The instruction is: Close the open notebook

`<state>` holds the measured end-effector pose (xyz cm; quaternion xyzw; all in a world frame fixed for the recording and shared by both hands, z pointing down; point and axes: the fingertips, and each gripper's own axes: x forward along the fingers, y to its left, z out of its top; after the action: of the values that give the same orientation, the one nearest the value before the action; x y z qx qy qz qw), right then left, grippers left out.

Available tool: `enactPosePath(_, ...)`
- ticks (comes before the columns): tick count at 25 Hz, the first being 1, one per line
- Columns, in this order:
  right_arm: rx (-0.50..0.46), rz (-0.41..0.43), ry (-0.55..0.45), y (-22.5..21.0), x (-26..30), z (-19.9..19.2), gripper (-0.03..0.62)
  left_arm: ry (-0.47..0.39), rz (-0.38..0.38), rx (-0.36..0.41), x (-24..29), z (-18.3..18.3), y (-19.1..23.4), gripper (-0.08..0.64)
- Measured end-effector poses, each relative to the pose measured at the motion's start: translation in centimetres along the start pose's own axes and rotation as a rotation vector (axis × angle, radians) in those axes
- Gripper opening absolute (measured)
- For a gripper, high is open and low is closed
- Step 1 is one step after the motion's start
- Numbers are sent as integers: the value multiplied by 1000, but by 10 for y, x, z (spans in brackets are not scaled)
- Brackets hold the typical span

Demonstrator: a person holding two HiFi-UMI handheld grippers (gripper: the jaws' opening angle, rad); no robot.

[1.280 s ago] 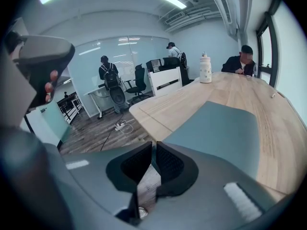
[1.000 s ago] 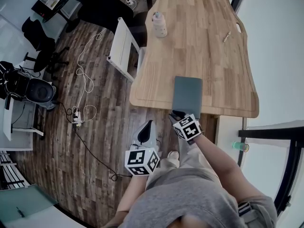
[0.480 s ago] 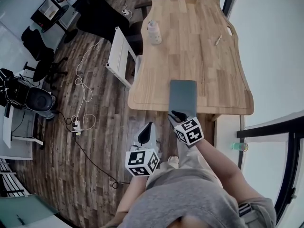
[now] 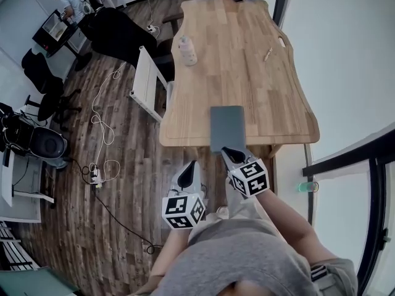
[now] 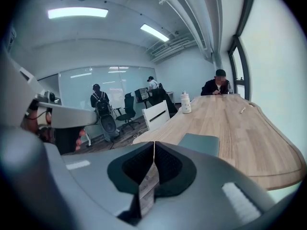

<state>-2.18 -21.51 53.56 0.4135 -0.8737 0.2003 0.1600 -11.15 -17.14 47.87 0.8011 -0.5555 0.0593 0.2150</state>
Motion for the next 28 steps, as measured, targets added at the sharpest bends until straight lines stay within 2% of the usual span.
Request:
enactPosePath(17, 41, -100, -189, 9, -86, 33, 2, -6, -97, 47, -13, -3, -28, 2)
enactPosePath(28, 50, -134, -218, 8, -104, 35, 2, -1, -110, 54, -18, -7, -28, 2)
